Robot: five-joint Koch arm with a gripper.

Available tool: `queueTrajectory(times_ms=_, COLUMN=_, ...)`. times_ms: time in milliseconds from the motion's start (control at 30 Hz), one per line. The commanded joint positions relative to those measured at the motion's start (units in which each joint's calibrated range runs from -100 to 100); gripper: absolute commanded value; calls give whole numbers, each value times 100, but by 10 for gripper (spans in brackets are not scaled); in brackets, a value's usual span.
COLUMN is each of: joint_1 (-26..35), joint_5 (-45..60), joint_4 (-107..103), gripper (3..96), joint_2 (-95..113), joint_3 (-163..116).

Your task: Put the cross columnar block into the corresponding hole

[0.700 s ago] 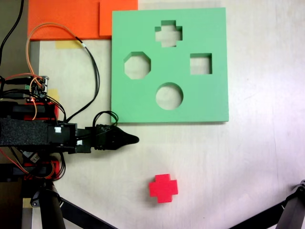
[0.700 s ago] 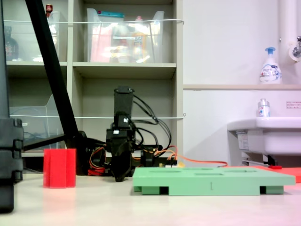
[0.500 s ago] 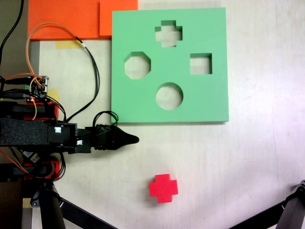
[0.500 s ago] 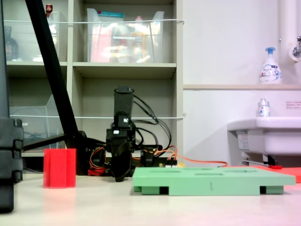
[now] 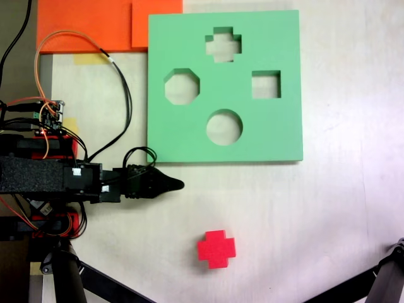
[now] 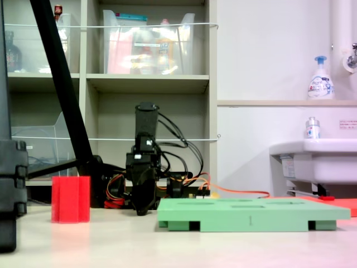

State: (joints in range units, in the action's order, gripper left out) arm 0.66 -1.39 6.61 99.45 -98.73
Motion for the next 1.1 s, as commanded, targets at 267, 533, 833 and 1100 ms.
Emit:
queueTrajectory(times_ms=267, joint_1=-444, joint_5=-1866, joint_4=-213, gripper=489, joint_2=55, joint_3=-127)
queueTrajectory(times_ms=533, joint_1=-708, joint_5=-3228, joint_4=-4681, gripper=454, joint_2=55, joint_3=2953)
queueTrajectory(times_ms=833, joint_1=-567, joint_5=-3609, joint_4=-7859, gripper=454, joint_2=-253, joint_3=6772)
queueTrajectory(times_ms=1100, joint_1=-806, joint_5=-3648, joint_4=-10661, gripper=460, joint_2=-4861, joint_3=11308)
